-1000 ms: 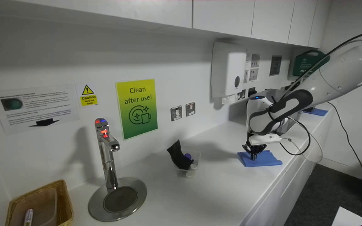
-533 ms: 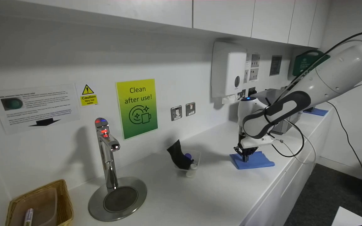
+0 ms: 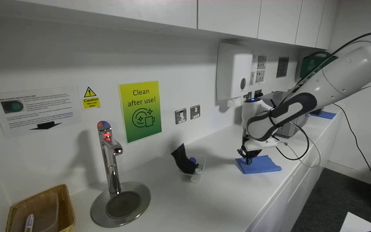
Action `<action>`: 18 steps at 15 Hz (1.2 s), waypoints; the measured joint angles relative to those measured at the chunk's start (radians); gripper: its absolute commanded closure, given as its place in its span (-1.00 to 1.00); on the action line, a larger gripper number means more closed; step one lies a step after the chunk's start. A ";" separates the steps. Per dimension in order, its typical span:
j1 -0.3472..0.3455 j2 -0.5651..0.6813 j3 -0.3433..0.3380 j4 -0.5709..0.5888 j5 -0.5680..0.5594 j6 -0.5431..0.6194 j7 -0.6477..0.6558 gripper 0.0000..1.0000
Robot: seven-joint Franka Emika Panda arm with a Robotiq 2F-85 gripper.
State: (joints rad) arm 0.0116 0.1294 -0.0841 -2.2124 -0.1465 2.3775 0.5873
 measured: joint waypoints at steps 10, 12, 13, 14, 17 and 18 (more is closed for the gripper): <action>-0.013 0.031 -0.022 0.015 0.003 0.000 0.000 1.00; -0.014 0.039 -0.022 0.024 0.003 0.000 0.000 1.00; -0.014 0.045 -0.022 0.033 0.004 0.000 0.000 1.00; -0.014 0.054 -0.022 0.044 0.005 -0.001 0.000 1.00; -0.014 0.088 -0.023 0.090 0.005 -0.011 0.002 1.00; -0.013 0.100 -0.023 0.108 0.004 -0.017 0.006 1.00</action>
State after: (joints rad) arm -0.0015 0.2293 -0.1076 -2.1048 -0.1422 2.3603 0.5930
